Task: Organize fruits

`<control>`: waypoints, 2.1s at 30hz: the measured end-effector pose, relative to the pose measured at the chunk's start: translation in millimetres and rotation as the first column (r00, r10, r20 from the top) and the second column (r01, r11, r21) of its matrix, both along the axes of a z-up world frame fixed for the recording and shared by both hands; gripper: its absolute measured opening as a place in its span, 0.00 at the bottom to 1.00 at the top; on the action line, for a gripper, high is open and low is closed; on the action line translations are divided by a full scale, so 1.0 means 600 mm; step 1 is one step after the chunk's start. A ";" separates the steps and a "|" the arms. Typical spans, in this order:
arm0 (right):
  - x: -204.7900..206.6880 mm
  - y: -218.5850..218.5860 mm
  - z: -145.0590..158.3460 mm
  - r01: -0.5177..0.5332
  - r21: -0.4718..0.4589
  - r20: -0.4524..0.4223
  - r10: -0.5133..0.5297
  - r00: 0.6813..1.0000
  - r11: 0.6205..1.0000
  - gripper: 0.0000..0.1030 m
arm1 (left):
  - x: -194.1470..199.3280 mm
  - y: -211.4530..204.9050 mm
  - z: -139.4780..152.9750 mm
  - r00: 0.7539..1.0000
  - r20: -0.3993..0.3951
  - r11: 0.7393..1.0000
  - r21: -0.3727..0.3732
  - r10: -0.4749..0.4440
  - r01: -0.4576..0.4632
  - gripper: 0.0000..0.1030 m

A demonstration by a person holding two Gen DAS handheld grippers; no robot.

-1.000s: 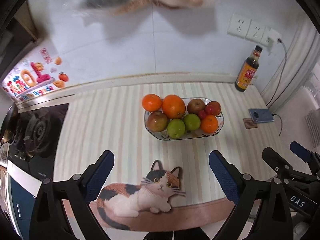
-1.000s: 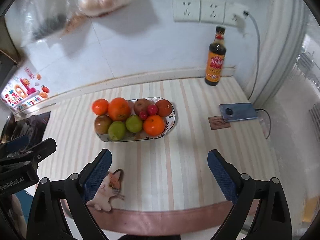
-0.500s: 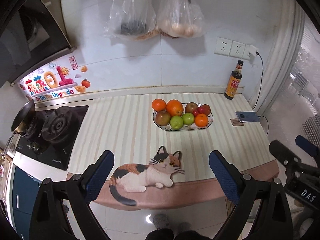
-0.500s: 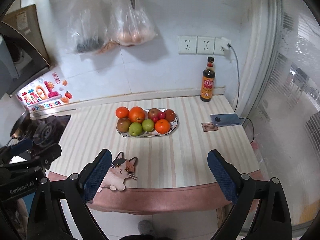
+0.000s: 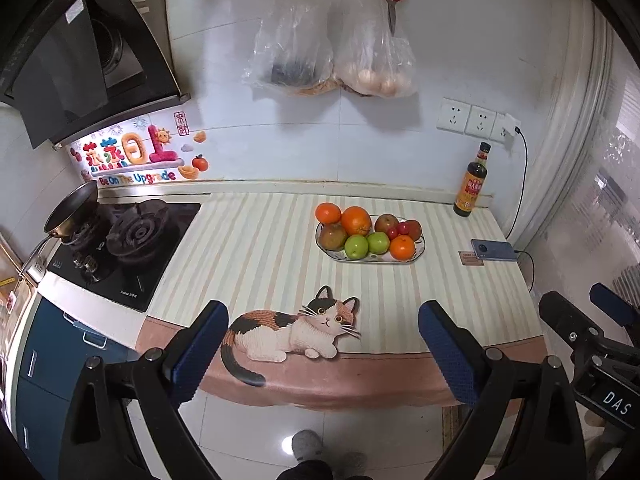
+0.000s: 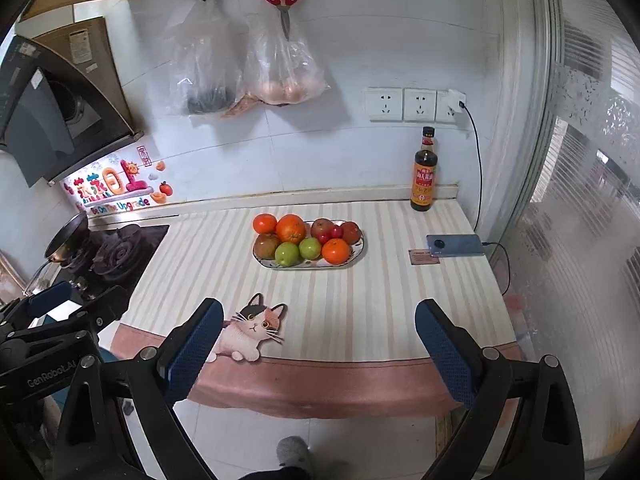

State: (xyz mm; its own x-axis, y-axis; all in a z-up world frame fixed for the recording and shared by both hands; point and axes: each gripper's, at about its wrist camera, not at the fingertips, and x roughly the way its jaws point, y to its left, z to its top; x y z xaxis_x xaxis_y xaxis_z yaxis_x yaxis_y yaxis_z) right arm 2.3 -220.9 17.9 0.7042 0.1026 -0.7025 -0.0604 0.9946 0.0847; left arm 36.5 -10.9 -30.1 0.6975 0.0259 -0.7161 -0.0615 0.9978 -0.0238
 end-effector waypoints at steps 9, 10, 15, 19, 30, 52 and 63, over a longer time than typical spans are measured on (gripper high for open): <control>-0.003 0.001 0.025 -0.003 -0.005 0.017 0.003 1.000 1.000 0.96 | -0.006 0.013 0.015 1.000 0.013 1.000 -0.020 -0.005 0.005 0.95; 0.003 0.002 0.024 0.001 -0.001 0.010 -0.001 1.000 1.000 0.96 | -0.002 0.014 0.015 1.000 0.010 1.000 -0.019 -0.006 0.006 0.95; 0.048 0.011 0.009 0.007 -0.009 -0.020 -0.007 1.000 1.000 0.98 | 0.035 0.022 0.009 1.000 -0.013 1.000 -0.005 -0.012 0.012 1.00; 0.095 0.018 -0.009 0.023 -0.017 -0.042 -0.023 0.999 1.000 0.98 | 0.076 0.030 -0.002 0.999 -0.034 1.000 0.029 0.006 -0.005 1.00; 0.194 0.022 -0.062 0.050 -0.028 -0.128 -0.053 0.990 0.998 0.98 | 0.171 0.040 -0.042 0.993 -0.115 0.999 0.041 0.000 0.005 1.00; 0.212 0.039 -0.091 0.030 -0.056 -0.186 -0.040 0.982 0.998 0.98 | 0.192 0.040 -0.069 0.986 -0.167 1.000 0.007 -0.010 0.011 1.00; 0.206 0.039 -0.088 0.027 -0.065 -0.181 -0.039 0.983 0.998 0.98 | 0.185 0.039 -0.069 0.986 -0.167 1.000 0.005 -0.016 0.017 1.00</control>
